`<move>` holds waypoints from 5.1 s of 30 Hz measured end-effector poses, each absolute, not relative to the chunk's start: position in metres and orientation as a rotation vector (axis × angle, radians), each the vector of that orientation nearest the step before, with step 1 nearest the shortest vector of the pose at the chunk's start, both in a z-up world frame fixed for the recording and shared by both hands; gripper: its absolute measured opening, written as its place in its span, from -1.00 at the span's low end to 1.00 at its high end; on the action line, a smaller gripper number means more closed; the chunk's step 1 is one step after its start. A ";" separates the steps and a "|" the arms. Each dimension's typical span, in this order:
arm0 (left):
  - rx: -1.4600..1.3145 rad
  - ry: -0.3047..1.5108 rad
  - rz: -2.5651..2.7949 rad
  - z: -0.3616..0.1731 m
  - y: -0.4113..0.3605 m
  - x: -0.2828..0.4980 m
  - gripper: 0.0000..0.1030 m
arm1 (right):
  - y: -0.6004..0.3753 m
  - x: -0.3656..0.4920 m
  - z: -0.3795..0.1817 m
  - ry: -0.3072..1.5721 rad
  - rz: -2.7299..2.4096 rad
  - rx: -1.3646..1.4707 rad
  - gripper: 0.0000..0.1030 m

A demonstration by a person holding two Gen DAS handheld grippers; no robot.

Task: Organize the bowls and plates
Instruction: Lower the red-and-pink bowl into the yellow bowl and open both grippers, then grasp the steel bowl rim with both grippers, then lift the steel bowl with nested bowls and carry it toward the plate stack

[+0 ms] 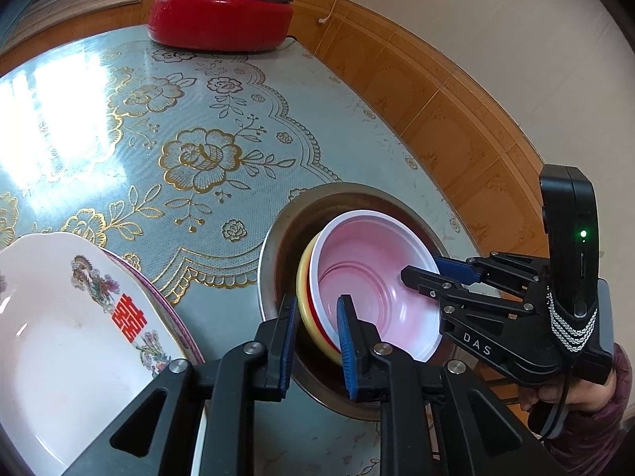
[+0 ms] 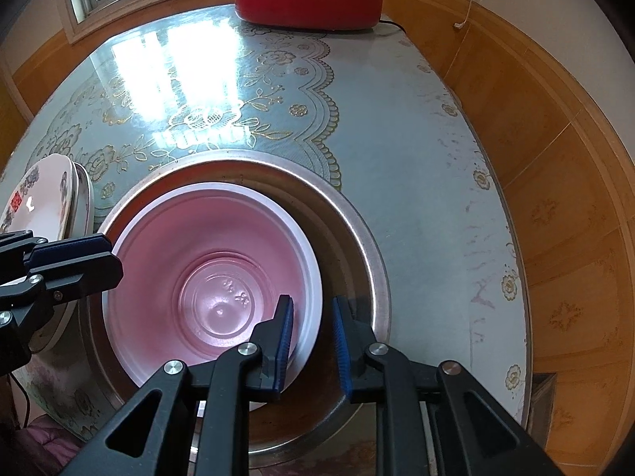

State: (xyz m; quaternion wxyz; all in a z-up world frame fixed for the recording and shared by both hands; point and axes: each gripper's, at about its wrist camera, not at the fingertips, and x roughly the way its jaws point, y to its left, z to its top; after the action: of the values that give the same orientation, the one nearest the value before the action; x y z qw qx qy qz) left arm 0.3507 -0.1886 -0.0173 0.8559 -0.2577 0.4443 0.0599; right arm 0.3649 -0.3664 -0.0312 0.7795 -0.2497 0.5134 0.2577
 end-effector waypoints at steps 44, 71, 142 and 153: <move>-0.468 0.942 0.155 -0.022 -0.206 0.328 -0.42 | -0.462 0.355 -0.021 1.092 0.407 0.037 -0.38; -0.392 0.901 0.256 -0.030 -0.219 0.348 -0.42 | -0.452 0.393 -0.033 1.094 0.494 -0.088 -0.39; -0.424 0.787 0.276 -0.022 -0.225 0.343 -0.59 | -0.446 0.407 -0.033 1.101 0.721 -0.166 -0.74; -0.415 0.748 0.308 -0.004 -0.214 0.324 -0.60 | -0.428 0.397 -0.017 1.070 0.766 -0.172 -0.74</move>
State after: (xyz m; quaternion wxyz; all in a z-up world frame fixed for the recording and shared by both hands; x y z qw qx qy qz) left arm 0.3243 -0.2144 -0.0042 0.8984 -0.2005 0.3613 0.1489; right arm 0.3973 -0.4280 -0.0172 0.7877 -0.0796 0.4968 0.3556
